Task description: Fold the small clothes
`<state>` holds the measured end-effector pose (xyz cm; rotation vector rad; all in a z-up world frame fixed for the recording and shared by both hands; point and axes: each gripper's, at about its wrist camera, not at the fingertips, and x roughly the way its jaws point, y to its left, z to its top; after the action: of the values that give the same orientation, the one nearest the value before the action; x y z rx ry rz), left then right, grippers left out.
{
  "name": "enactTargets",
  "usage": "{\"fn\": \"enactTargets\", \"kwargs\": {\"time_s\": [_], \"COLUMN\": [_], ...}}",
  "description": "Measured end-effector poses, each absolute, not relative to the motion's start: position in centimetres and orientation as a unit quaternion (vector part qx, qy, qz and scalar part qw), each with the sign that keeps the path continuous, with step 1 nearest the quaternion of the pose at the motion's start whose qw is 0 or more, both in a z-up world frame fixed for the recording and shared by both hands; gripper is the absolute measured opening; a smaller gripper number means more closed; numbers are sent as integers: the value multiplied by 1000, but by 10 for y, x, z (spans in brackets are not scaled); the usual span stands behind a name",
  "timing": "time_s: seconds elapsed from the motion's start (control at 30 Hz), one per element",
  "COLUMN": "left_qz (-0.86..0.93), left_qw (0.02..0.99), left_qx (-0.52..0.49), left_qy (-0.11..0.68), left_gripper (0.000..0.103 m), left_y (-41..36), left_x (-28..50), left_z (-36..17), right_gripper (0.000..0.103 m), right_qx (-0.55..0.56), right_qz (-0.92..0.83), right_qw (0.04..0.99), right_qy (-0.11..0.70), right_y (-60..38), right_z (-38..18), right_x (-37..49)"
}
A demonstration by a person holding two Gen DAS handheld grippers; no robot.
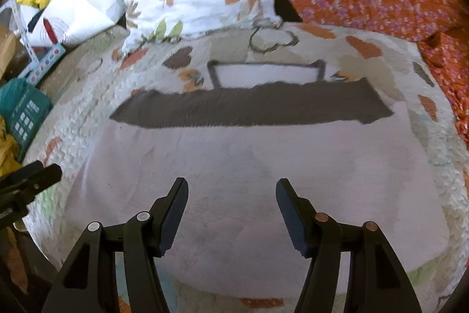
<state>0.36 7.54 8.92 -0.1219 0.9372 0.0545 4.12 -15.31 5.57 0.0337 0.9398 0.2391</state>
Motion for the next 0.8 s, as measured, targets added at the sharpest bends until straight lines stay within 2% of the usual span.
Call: {"fn": "enactTargets", "kwargs": {"time_s": [0.13, 0.8], "left_qz": [23, 22], "left_qw": [889, 885], "left_qx": [-60, -71], "left_qy": [453, 459], "left_gripper": [77, 77], "left_y": [77, 82], "left_x": [3, 1], "left_z": [89, 86], "right_gripper": [67, 72], "right_qx": [-2, -13], "right_qz": [102, 99], "right_qw": [877, 879], "right_qy": [469, 465], "right_y": [-145, -143], "right_z": [39, 37], "right_x": [49, 48]}}
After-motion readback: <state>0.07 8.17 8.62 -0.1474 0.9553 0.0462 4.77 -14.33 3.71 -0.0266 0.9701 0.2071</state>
